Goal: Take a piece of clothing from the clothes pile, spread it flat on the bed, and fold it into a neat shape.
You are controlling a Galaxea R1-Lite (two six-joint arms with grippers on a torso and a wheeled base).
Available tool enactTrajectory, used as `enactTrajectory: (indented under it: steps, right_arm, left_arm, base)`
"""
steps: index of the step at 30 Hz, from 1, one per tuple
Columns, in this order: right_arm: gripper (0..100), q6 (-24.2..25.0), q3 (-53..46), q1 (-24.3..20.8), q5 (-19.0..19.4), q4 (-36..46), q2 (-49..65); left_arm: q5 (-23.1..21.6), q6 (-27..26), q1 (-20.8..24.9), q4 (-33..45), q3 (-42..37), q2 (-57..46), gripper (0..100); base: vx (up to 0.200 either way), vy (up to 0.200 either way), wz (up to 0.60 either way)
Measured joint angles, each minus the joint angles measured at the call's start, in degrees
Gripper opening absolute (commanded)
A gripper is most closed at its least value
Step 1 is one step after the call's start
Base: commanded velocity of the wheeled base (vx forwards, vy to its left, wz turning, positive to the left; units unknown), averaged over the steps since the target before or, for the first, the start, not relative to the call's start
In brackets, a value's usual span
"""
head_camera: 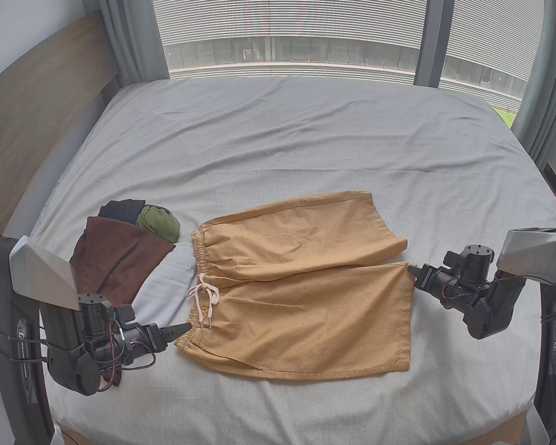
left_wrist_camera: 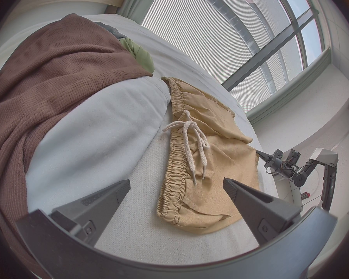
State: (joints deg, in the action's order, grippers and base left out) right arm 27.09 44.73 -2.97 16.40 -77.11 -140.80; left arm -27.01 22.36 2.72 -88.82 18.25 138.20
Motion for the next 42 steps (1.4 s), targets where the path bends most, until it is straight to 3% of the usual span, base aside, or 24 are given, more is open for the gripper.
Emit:
enactTrajectory:
  steps: [9,10,21,27,34,42]
  right_arm:
    - [0,0.00,0.59,-0.33,-0.63,-0.65,-0.49]
    - [100,-0.02,0.55,-0.38,-0.63,-0.66,-0.51]
    - [100,-0.13,-0.24,1.16,-0.77,-1.17,1.85]
    - [100,-1.61,-8.13,1.55,-0.69,-2.16,6.13]
    - [100,-8.42,-20.04,0.94,-0.55,-10.24,9.33]
    - [100,-9.08,-22.85,0.52,-0.41,-11.14,10.48]
  left_arm:
    - [0.02,-0.06,0.17,-0.02,-0.20,0.41,100]
    - [0.04,-0.09,0.17,-0.02,-0.21,0.49,100]
    - [0.02,-0.22,0.17,0.00,-0.80,0.80,100]
    - [0.00,-0.13,0.44,-0.02,-1.28,0.85,100]
    - [-0.02,0.13,0.72,0.00,-1.52,1.99,100]
    - [-0.09,3.39,2.49,-0.02,-1.00,3.61,100]
  base:
    - [0.000,0.000,0.00]
    - [0.000,0.000,0.00]
    - [0.000,0.000,0.00]
    - [0.000,0.000,0.00]
    - [0.000,0.000,0.00]
    - [0.000,0.000,0.00]
